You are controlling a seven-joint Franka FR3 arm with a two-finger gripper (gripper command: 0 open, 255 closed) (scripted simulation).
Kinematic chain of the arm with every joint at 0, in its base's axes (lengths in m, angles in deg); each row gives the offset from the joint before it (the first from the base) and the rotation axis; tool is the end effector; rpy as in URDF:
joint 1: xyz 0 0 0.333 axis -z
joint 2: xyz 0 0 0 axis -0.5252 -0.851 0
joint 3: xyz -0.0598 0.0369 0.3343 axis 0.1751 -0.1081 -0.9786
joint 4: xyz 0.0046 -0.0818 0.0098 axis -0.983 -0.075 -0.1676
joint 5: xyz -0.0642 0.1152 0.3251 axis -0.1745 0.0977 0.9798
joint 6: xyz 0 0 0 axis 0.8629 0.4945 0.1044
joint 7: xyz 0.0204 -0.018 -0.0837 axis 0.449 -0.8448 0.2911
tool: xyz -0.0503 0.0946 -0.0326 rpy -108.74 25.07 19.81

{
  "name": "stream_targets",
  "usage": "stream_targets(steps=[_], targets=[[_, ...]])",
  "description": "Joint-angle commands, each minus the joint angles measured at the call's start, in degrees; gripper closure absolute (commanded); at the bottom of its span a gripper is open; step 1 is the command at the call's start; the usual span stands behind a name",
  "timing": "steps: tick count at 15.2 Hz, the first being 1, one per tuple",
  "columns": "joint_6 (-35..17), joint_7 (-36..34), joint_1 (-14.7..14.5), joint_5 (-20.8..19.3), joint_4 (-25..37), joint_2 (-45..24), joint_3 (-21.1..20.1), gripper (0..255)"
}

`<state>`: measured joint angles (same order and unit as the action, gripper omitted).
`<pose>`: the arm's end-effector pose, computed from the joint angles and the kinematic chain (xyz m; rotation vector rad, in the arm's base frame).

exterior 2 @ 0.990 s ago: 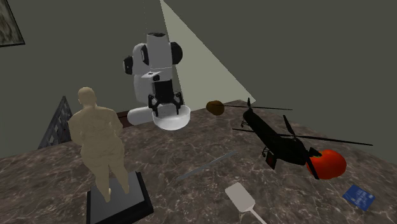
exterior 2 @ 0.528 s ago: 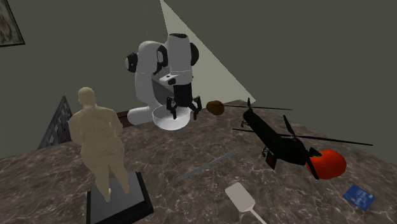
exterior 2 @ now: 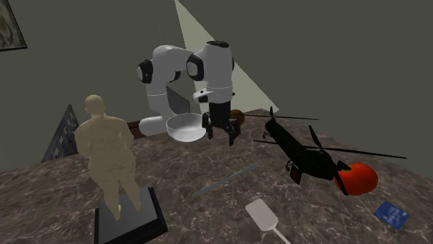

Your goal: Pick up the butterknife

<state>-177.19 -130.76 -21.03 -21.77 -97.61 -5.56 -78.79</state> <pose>0.4656 0.1327 0.6395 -2.6886 1.5530 -0.0167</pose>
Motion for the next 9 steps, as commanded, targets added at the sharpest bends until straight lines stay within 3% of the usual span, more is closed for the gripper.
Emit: stream_targets(steps=[1,7,9], targets=[[0.52,-7.47,0.12,-2.14,5.8,-6.14,-1.16,0],[5.14,-25.84,-2.89,-8.0,25.31,-23.32,-0.61,0],[4.81,-27.17,-3.25,-8.25,26.12,-24.57,-0.18,0]])
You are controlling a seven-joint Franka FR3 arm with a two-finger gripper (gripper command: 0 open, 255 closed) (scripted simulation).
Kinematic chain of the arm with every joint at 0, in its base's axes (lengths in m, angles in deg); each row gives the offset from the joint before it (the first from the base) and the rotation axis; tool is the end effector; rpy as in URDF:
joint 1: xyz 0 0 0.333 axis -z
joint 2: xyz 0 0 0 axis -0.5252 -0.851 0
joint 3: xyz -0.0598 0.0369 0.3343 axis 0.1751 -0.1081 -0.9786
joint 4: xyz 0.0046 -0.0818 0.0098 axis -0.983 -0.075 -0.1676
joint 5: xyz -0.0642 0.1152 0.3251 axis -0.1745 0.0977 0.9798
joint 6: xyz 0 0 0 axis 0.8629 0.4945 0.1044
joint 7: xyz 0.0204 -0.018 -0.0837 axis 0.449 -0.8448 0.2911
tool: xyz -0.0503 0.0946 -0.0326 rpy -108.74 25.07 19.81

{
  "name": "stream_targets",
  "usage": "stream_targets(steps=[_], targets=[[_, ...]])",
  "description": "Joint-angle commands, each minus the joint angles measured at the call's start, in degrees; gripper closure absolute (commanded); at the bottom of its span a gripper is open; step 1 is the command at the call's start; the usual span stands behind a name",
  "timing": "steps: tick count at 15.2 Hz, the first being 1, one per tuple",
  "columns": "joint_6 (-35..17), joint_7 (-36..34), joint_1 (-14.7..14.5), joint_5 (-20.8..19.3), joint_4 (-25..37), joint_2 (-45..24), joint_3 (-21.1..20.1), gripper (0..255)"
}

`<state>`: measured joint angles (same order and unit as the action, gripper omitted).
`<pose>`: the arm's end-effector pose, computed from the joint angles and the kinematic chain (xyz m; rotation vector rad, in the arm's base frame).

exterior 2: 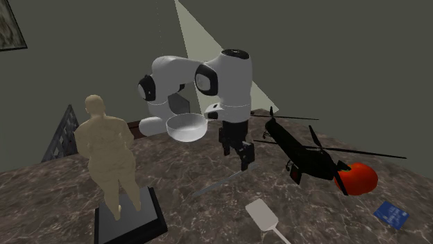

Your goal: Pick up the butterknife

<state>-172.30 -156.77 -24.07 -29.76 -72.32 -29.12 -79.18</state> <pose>0.5894 0.1240 0.6159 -2.3174 2.0646 0.0532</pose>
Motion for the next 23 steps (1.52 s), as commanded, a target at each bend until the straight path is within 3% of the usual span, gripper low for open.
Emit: stream_targets(steps=[1,8,9,18,23], targets=[[-1.0,-1.09,-0.06,-0.13,-0.36,-0.71,0.24,0],[-5.88,-0.78,0.63,0.36,-6.37,0.48,0.34,0],[-5.89,-0.8,0.64,0.39,-6.47,0.57,0.32,255],[-5.87,-0.79,0.63,0.35,-6.36,0.47,0.34,255],[-1.53,-1.06,0.03,-0.07,-1.03,-0.56,0.25,255]])
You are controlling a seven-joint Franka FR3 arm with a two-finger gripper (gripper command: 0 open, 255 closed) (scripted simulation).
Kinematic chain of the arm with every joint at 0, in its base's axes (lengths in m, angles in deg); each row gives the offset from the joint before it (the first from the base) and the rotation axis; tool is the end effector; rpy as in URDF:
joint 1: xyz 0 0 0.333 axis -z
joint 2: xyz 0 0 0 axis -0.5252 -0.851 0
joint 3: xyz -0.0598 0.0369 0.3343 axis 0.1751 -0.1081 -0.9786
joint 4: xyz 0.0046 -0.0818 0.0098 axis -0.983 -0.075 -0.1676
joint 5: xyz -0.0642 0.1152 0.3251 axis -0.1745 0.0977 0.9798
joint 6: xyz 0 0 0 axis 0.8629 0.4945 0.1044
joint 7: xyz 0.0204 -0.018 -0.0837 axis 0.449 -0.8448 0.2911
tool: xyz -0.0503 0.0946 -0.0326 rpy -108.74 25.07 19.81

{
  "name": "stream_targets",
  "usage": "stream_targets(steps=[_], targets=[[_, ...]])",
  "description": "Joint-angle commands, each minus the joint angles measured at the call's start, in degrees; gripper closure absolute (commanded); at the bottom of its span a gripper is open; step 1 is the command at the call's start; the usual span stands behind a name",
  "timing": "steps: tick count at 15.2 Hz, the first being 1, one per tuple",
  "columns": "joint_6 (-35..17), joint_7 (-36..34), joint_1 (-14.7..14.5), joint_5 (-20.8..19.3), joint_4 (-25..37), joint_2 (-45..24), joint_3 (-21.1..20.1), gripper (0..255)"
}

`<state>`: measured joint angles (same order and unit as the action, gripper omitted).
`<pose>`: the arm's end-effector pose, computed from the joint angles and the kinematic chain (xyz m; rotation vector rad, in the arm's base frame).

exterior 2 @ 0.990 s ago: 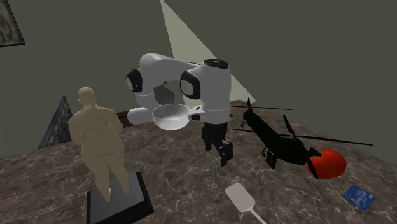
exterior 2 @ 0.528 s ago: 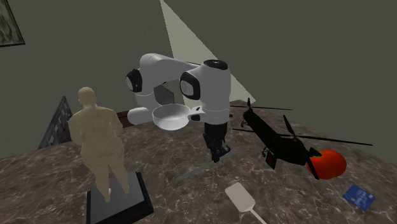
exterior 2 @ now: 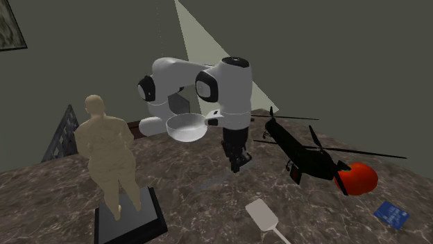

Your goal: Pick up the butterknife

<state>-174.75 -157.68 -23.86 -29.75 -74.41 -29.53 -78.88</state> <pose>0.5955 0.1217 0.5998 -2.2942 2.0901 0.0561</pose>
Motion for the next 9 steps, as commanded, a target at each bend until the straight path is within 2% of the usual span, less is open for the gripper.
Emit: stream_targets(steps=[1,9], targets=[[1.84,-0.21,-0.33,-0.19,2.23,-0.43,-0.07,255],[9.87,-0.83,-2.15,-1.61,13.46,-3.76,-0.16,255]])
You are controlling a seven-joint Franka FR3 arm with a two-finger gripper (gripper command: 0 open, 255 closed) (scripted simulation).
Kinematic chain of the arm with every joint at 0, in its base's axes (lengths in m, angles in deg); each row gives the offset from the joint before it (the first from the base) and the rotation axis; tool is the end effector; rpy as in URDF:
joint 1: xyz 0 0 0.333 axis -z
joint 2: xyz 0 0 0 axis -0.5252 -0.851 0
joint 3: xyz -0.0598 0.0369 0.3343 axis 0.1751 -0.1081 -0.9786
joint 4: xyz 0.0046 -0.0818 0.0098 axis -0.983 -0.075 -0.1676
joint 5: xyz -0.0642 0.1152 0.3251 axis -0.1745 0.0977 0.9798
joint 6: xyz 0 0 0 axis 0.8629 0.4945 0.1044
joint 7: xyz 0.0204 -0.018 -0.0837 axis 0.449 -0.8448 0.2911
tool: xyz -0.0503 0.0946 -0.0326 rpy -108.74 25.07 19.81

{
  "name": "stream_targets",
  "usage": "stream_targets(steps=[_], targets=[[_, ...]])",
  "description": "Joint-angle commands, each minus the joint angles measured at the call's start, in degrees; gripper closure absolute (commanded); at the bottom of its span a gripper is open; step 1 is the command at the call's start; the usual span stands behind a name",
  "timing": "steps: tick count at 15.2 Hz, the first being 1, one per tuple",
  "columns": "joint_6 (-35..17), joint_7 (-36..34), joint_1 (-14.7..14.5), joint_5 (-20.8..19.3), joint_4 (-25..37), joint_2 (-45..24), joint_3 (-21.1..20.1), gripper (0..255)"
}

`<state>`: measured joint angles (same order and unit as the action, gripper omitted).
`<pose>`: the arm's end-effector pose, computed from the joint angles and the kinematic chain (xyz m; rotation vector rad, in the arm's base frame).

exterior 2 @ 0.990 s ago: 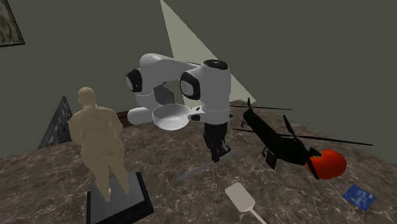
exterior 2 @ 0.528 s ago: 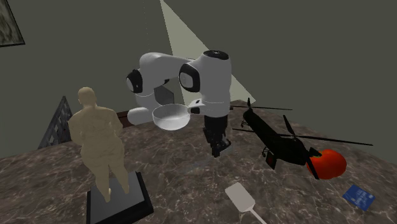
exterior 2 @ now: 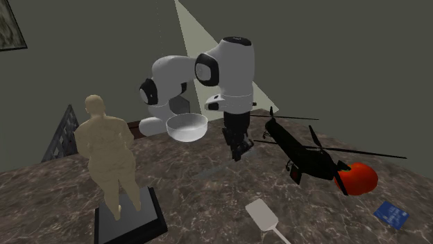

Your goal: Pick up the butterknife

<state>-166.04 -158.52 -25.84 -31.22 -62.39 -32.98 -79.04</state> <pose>0.5978 0.1235 0.6397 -2.2942 2.0901 0.0560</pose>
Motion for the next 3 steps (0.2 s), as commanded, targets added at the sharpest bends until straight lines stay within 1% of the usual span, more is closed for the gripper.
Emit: stream_targets(steps=[1,3], targets=[[2.3,-0.08,-0.51,-0.4,3.17,-0.92,0.0,255],[2.47,-0.1,-0.56,-0.44,3.42,-1.0,0.01,255]])
